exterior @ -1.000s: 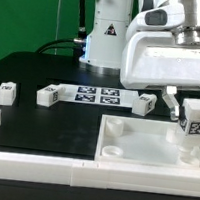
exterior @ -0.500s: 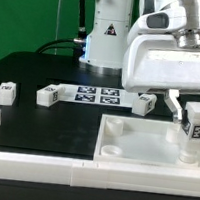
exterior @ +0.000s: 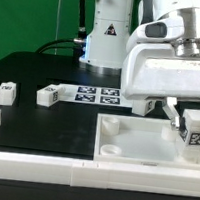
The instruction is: Assemble one leg
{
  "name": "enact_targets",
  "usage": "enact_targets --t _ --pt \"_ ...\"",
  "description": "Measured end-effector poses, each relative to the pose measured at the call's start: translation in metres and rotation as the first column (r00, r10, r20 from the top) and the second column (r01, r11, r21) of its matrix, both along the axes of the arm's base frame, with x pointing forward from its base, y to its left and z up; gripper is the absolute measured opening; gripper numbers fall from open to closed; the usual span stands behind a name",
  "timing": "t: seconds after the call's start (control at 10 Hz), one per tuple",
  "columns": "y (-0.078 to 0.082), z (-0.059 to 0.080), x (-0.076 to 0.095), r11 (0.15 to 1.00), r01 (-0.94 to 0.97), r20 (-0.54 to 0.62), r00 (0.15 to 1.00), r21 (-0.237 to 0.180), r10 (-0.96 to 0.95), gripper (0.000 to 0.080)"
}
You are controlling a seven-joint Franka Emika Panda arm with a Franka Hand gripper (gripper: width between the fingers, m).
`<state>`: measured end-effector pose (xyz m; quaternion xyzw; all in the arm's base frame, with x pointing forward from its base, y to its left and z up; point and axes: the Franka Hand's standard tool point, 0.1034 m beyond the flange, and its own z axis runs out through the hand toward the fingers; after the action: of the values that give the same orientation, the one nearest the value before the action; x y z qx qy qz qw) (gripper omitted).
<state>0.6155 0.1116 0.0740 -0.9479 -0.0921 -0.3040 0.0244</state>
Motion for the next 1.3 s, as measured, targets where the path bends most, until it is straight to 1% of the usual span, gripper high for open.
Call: enact_targets --t 0.2,0.3,0.4,0.5,0.6,1.0,1.1,1.2,1.3 --pt "-0.001 0.0 0.001 1.0 0.004 -0.017 1.0 0.004 -0.004 0.0291" --pt "-0.001 -0.003 -0.001 1.0 0.004 -0.028 1.0 0.003 -0.004 0.0389" --pt "-0.002 -0.003 -0.001 1.0 0.004 -0.028 1.0 0.003 -0.004 0.0389" --pt "-0.002 -0.003 -0.001 1.0 0.004 -0.029 1.0 0.003 -0.004 0.0562" --pt "-0.002 -0.004 -0.001 1.0 0.004 -0.029 1.0 0.003 -0.004 0.0631" --pt "-0.002 -0.004 -0.001 1.0 0.004 -0.03 1.0 0.003 -0.004 0.0649" --pt "-0.002 0.003 0.0 1.0 0.002 -0.036 0.999 0.001 -0.002 0.0649" --pt "-0.004 0.014 0.003 1.0 0.005 -0.034 0.999 0.001 -0.004 0.0649" --pt "-0.005 0.022 0.005 1.0 0.006 -0.033 0.999 0.002 -0.006 0.0649"
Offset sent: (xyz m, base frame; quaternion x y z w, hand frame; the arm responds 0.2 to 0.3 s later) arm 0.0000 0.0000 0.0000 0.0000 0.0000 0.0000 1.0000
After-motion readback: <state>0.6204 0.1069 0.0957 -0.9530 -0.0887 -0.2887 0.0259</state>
